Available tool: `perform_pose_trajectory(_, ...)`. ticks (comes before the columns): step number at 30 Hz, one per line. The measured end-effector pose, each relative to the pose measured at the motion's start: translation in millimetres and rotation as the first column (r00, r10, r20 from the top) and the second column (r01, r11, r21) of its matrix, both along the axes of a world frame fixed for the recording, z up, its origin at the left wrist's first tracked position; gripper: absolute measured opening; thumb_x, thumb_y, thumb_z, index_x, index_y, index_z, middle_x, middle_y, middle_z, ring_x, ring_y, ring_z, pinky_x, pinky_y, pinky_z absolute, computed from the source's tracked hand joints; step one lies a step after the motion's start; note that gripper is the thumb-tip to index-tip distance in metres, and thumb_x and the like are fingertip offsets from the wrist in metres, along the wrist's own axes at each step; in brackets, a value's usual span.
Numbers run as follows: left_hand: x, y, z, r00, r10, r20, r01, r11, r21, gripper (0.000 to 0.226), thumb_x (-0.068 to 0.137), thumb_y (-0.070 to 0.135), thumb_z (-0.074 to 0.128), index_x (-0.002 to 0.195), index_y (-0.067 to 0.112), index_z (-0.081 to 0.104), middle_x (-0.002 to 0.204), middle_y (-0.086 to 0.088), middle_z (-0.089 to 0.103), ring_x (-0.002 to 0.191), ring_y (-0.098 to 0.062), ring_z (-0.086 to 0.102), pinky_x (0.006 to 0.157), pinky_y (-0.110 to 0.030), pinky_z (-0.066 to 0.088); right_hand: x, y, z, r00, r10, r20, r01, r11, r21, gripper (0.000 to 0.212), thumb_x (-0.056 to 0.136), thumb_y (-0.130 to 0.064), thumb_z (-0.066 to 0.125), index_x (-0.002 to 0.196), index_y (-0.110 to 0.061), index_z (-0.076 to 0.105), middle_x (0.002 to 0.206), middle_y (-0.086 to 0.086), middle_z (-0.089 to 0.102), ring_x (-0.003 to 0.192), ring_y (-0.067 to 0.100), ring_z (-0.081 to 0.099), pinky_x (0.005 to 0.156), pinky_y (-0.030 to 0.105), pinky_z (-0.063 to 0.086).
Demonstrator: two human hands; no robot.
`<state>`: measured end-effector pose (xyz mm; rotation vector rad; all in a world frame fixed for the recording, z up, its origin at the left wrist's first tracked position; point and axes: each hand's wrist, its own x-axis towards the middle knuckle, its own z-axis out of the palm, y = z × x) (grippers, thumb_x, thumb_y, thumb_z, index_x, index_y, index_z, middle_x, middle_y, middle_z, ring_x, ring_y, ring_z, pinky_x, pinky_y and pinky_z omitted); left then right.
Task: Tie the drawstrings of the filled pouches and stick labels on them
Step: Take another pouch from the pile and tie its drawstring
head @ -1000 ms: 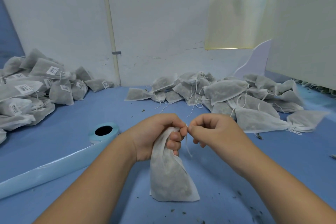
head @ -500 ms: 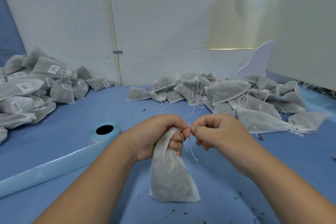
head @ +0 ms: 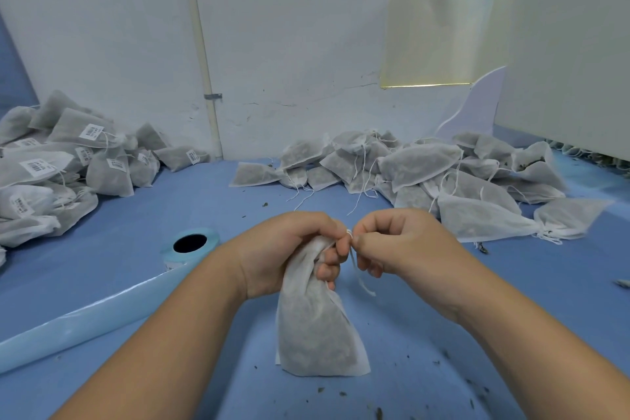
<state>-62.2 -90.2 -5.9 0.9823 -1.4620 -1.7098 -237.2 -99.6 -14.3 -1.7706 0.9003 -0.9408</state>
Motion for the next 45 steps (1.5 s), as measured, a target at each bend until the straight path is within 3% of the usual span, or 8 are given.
perform_pose_trajectory(10, 1.2, 1.9, 4.4, 0.996, 0.086, 0.040, -0.082, 0.993, -0.088, 0.013, 0.074, 0.016, 0.063, 0.068, 0.009, 0.072, 0.065, -0.006, 0.055, 0.052, -0.018, 0.054, 0.063, -0.032, 0.048, -6.3, -6.0, -1.1, 0.997, 0.072, 0.008, -0.072, 0.997, 0.008, 0.011, 0.064, -0.025, 0.058, 0.061, -0.021, 0.067, 0.059, -0.001, 0.061, 0.060, 0.014, 0.052, 0.062, 0.028, 0.043)
perform_pose_trajectory(14, -4.0, 3.1, 6.4, 0.984, 0.157, 0.083, -0.144, 0.979, -0.146, 0.012, 0.071, 0.017, 0.065, 0.065, 0.011, 0.073, 0.065, -0.003, 0.058, 0.049, -0.017, 0.053, 0.056, -0.028, 0.049, -9.4, -8.6, -2.6, 0.996, 0.085, 0.024, -0.086, 0.996, 0.024, 0.018, 0.057, -0.034, 0.061, 0.063, -0.019, 0.068, 0.071, 0.009, 0.065, 0.061, 0.016, 0.052, 0.062, 0.029, 0.044)
perform_pose_trajectory(23, -5.7, 4.6, 8.7, 0.941, 0.269, 0.206, -0.197, 0.929, -0.315, 0.008, 0.071, 0.023, 0.068, 0.065, 0.018, 0.070, 0.067, 0.001, 0.060, 0.046, -0.014, 0.049, 0.052, -0.025, 0.046, -12.5, -8.7, -0.6, 0.984, 0.124, 0.130, -0.137, 0.986, 0.092, 0.013, 0.067, -0.014, 0.057, 0.057, -0.018, 0.064, 0.060, 0.002, 0.055, 0.058, 0.015, 0.054, 0.052, 0.024, 0.044)
perform_pose_trajectory(27, -5.7, 6.1, 10.4, 0.943, 0.277, 0.186, -0.207, 0.922, -0.326, 0.009, 0.072, 0.024, 0.067, 0.066, 0.018, 0.069, 0.063, 0.002, 0.056, 0.046, -0.013, 0.046, 0.053, -0.025, 0.045, -11.7, -8.7, 0.8, 0.969, 0.101, 0.227, -0.131, 0.984, 0.124, 0.006, 0.071, -0.020, 0.063, 0.069, -0.014, 0.063, 0.068, 0.005, 0.058, 0.063, 0.020, 0.060, 0.050, 0.026, 0.045)
perform_pose_trajectory(30, -7.8, 6.3, 10.6, 0.941, 0.290, 0.172, -0.222, 0.917, -0.332, 0.009, 0.074, 0.025, 0.067, 0.068, 0.019, 0.069, 0.062, 0.002, 0.055, 0.045, -0.013, 0.045, 0.052, -0.024, 0.044, -10.6, -7.1, 2.0, 0.959, 0.096, 0.265, -0.129, 0.985, 0.112, 0.014, 0.073, -0.019, 0.070, 0.079, -0.011, 0.060, 0.076, 0.008, 0.065, 0.069, 0.021, 0.065, 0.053, 0.025, 0.047)
perform_pose_trajectory(36, -7.4, 6.1, 10.9, 0.925, 0.334, 0.182, -0.260, 0.904, -0.338, 0.010, 0.080, 0.025, 0.070, 0.071, 0.020, 0.070, 0.063, 0.002, 0.052, 0.045, -0.012, 0.045, 0.050, -0.024, 0.044, -6.8, -4.1, 3.1, 0.967, -0.024, 0.253, 0.005, 0.997, 0.076, 0.016, 0.081, 0.002, 0.067, 0.079, -0.011, 0.060, 0.071, 0.008, 0.066, 0.067, 0.018, 0.067, 0.057, 0.024, 0.048)
perform_pose_trajectory(40, -8.4, 4.4, 11.0, 0.878, 0.405, 0.255, -0.285, 0.870, -0.402, 0.014, 0.083, 0.025, 0.071, 0.070, 0.022, 0.070, 0.060, 0.004, 0.052, 0.047, -0.012, 0.045, 0.051, -0.024, 0.044, -4.6, -3.1, 4.4, 0.965, -0.118, 0.235, 0.099, 0.991, 0.090, 0.015, 0.081, 0.003, 0.063, 0.080, -0.012, 0.061, 0.062, 0.000, 0.065, 0.062, 0.014, 0.064, 0.058, 0.025, 0.047)
perform_pose_trajectory(45, -12.5, 4.1, 9.6, 0.828, 0.460, 0.322, -0.269, 0.828, -0.491, 0.015, 0.085, 0.026, 0.070, 0.075, 0.014, 0.071, 0.056, 0.011, 0.053, 0.048, -0.007, 0.047, 0.052, -0.021, 0.044, -1.4, -0.2, 2.2, 0.966, -0.249, 0.064, 0.254, 0.964, -0.084, 0.015, 0.076, -0.004, 0.061, 0.074, -0.018, 0.067, 0.051, -0.009, 0.060, 0.059, 0.010, 0.062, 0.060, 0.031, 0.051)
